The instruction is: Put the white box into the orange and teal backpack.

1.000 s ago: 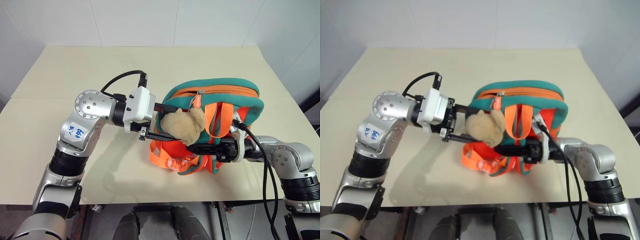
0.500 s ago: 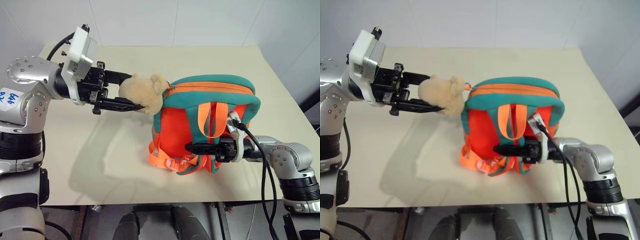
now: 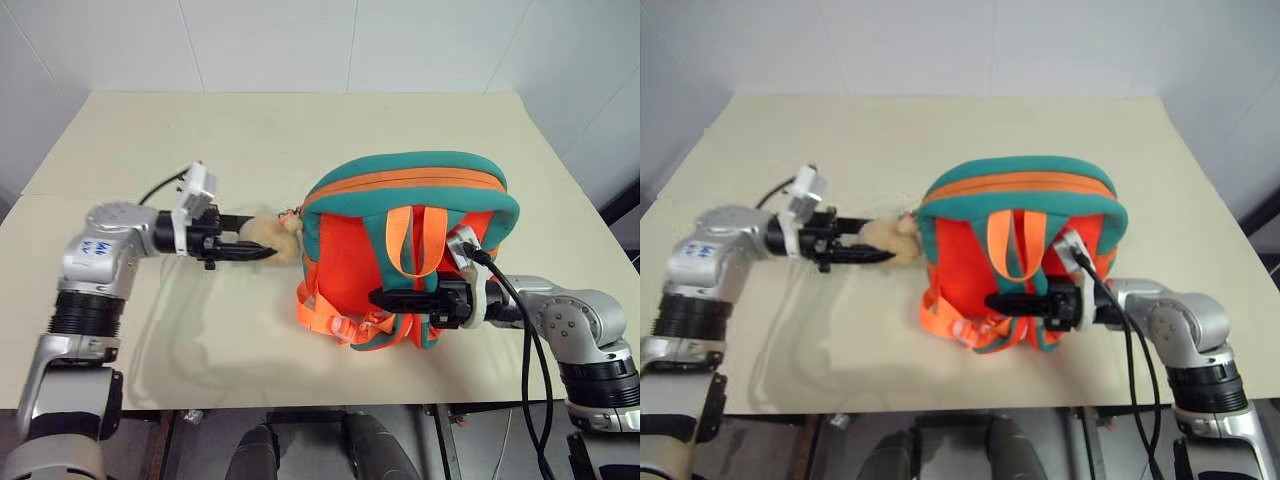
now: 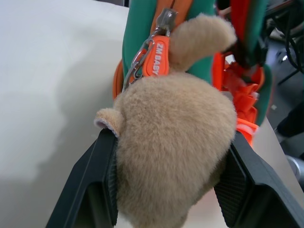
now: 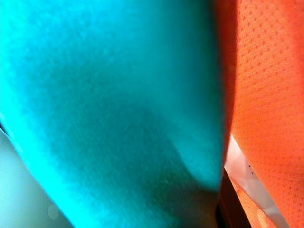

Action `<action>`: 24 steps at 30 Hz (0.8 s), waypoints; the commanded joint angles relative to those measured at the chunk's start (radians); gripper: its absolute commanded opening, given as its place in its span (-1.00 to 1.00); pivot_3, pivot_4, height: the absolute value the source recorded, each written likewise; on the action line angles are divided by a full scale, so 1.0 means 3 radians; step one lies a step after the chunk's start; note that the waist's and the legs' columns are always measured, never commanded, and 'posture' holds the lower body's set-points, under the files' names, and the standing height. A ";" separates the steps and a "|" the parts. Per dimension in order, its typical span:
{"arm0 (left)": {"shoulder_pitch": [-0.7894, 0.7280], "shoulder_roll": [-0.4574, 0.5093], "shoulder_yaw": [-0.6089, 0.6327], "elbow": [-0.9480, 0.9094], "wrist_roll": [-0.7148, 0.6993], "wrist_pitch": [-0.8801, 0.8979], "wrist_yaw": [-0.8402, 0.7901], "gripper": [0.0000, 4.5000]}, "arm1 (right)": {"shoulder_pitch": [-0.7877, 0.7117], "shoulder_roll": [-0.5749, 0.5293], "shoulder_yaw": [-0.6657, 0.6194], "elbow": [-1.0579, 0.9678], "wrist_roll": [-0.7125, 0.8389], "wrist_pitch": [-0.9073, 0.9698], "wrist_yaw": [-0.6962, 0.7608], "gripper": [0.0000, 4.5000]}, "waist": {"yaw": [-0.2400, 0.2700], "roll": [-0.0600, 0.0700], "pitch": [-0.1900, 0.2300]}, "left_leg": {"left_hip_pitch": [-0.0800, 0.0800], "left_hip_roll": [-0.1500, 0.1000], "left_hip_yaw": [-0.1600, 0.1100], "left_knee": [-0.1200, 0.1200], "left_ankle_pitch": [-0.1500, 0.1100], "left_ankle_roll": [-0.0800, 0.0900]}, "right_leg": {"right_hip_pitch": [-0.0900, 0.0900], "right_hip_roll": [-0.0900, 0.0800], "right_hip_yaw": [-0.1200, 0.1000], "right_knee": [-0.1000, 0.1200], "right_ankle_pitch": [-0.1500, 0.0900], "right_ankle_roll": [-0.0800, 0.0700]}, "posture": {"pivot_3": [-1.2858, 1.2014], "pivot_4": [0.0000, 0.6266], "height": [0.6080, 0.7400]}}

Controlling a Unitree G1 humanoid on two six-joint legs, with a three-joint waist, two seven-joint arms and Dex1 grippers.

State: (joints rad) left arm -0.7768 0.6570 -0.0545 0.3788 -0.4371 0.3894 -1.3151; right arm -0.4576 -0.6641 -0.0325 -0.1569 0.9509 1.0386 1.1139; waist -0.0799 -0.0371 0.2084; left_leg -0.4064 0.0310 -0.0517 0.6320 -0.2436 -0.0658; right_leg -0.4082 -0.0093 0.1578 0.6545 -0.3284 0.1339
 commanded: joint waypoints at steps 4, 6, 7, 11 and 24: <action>0.0114 -0.0366 -0.0189 0.0404 0.0347 -0.0405 0.0116 -0.02 | 0.0041 0.0033 -0.0111 -0.0137 0.0136 0.0052 -0.0106 -0.97 | 0.0009 0.0000 0.0000 | 0.0000 0.0000 0.0000 0.0000 0.0000 0.0000 | 0.0000 0.0000 0.0000 0.0001 0.0000 0.0000 | 0.03 -0.52 1.00; 0.0207 -0.0468 -0.0262 0.0460 0.0439 -0.0524 0.0113 -0.02 | 0.0053 0.0057 -0.0126 -0.0156 0.0157 0.0046 -0.0145 -0.97 | 0.0017 0.0001 -0.0001 | 0.0000 -0.0001 0.0000 0.0001 0.0000 0.0000 | 0.0001 -0.0001 0.0000 0.0000 0.0000 0.0000 | 0.03 -0.52 1.00; 0.0264 -0.0471 -0.0301 0.0454 0.0475 -0.0569 0.0053 -0.02 | 0.0059 0.0076 -0.0133 -0.0167 0.0148 0.0024 -0.0181 -0.97 | 0.0025 0.0001 -0.0001 | 0.0000 -0.0001 0.0000 0.0001 0.0000 0.0000 | 0.0002 -0.0002 0.0000 0.0000 0.0000 0.0001 | 0.03 -0.52 1.00; 0.0427 -0.0455 -0.0254 0.0438 0.0525 -0.0788 0.0040 -0.02 | 0.0076 0.0067 -0.0129 -0.0233 0.0064 -0.0086 -0.0232 -0.97 | 0.0080 0.0001 -0.0002 | 0.0001 -0.0001 -0.0001 0.0002 0.0000 0.0000 | 0.0002 -0.0002 0.0000 0.0000 0.0001 0.0001 | 0.03 -0.52 1.00; 0.0791 -0.0069 0.0030 -0.0388 0.0503 -0.0960 0.0292 0.67 | 0.0118 -0.0054 -0.0266 -0.0247 -0.0201 -0.0448 -0.0357 -0.65 | 0.0049 0.0000 -0.0003 | 0.0005 0.0002 0.0000 -0.0002 0.0000 0.0000 | 0.0002 0.0000 0.0001 0.0001 0.0001 0.0001 | 0.03 -0.52 1.00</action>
State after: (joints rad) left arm -0.5519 0.6183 -0.0725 0.3123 -0.2851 0.0924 -1.2387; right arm -0.4187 -0.6649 -0.0650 -0.2166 0.8659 0.8951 1.0226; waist -0.0653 -0.0371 0.2076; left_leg -0.4052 0.0316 -0.0517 0.6313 -0.2436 -0.0658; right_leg -0.4076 -0.0093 0.1581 0.6547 -0.3282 0.1340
